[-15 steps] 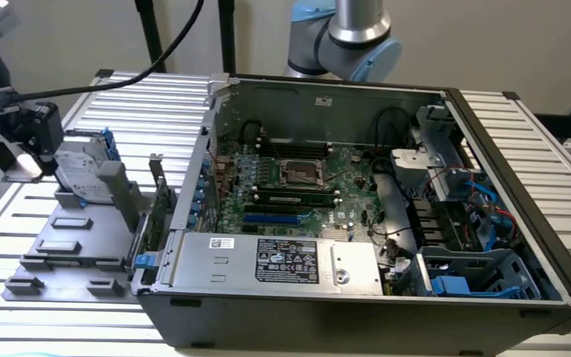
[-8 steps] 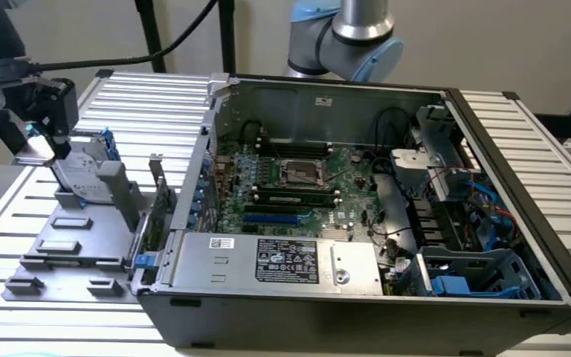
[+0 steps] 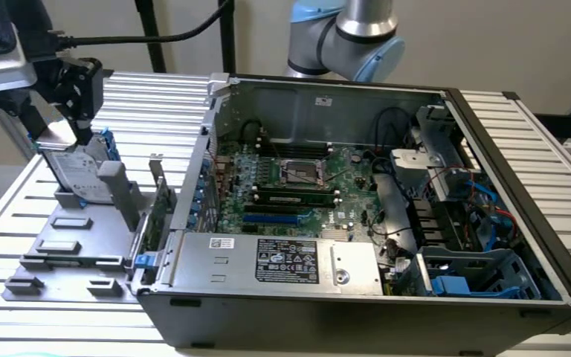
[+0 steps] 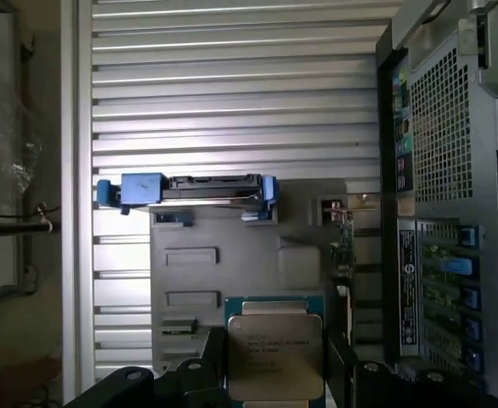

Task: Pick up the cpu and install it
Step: 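Pick up the cpu and move it towards the insertion slot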

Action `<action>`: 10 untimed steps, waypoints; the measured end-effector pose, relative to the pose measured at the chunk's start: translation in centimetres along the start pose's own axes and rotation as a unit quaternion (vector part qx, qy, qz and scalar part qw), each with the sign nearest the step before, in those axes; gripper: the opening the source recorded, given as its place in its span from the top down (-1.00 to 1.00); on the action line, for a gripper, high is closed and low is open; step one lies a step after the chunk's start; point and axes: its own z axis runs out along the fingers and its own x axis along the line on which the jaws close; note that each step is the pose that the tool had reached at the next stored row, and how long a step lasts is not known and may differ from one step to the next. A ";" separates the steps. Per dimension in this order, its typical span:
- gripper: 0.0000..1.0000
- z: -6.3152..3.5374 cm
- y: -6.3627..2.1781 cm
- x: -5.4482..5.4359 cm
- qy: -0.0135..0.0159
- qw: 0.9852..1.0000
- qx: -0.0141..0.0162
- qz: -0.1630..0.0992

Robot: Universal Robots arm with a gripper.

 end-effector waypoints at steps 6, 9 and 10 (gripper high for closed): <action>-0.10 -0.30 0.21 -2.7 0.000 1.000 -0.001 0.000; -0.10 -0.45 0.33 -4.0 0.000 1.000 -0.003 0.000; -0.10 -0.52 0.38 -4.5 0.000 1.000 -0.004 0.000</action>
